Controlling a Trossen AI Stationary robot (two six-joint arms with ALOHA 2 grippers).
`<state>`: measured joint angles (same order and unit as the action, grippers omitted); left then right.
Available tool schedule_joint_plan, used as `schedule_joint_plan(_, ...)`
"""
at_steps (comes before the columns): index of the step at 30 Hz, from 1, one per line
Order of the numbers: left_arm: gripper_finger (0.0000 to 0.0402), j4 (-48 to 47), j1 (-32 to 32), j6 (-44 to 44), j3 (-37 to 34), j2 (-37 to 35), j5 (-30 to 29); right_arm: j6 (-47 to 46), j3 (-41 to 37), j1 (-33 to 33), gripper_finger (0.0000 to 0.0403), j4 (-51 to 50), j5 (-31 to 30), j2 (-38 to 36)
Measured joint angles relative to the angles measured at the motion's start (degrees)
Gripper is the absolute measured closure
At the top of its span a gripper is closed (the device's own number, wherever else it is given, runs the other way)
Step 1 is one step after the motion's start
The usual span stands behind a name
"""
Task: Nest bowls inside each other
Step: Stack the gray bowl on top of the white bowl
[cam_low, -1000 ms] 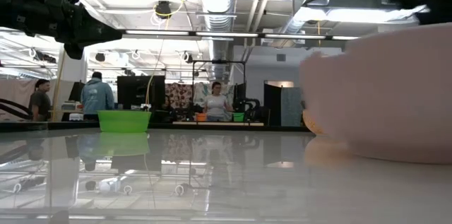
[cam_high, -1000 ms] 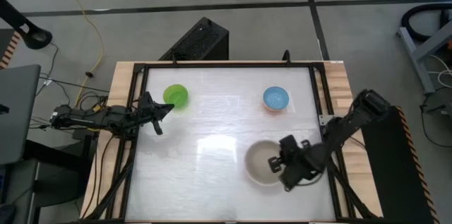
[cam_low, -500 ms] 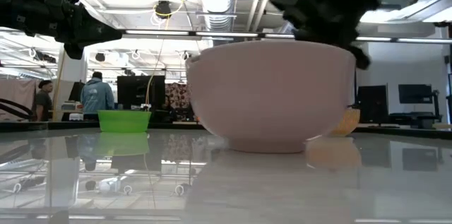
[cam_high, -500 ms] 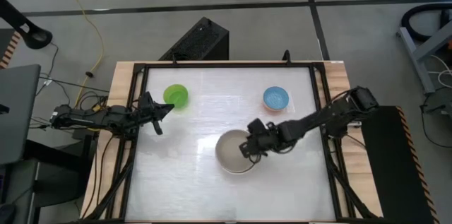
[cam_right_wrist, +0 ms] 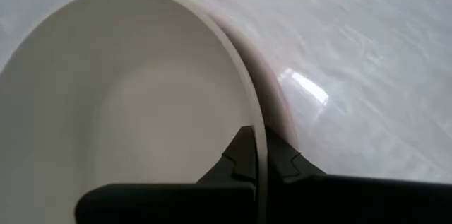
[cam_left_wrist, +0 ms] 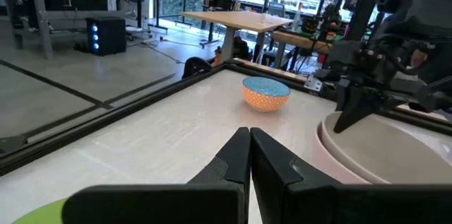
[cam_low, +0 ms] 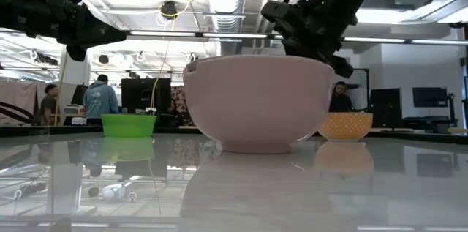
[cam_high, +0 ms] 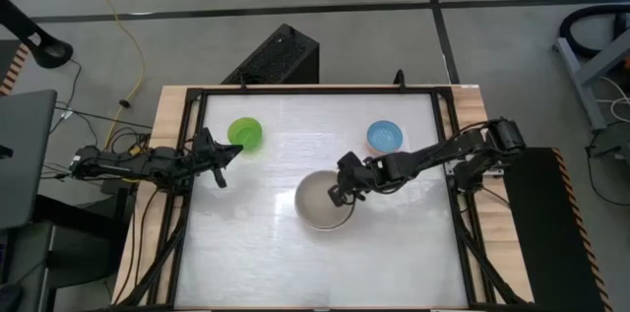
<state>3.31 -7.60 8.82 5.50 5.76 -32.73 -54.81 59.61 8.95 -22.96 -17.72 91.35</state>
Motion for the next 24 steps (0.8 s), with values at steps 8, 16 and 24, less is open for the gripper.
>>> schedule_joint_plan(8,0.0401,0.0,0.0,0.0,0.0,0.0,0.0,-0.1,0.0,-0.1,0.0384,-0.3,1.1,0.0)
schedule_joint_plan(16,0.0401,0.0,0.0,0.0,0.0,0.0,0.0,1.2,0.0,0.0,0.0350,-0.8,1.1,-0.1)
schedule_joint_plan(24,0.0401,0.0,0.0,0.0,0.0,0.0,0.0,2.0,0.1,0.0,0.0334,-0.7,1.2,-0.1)
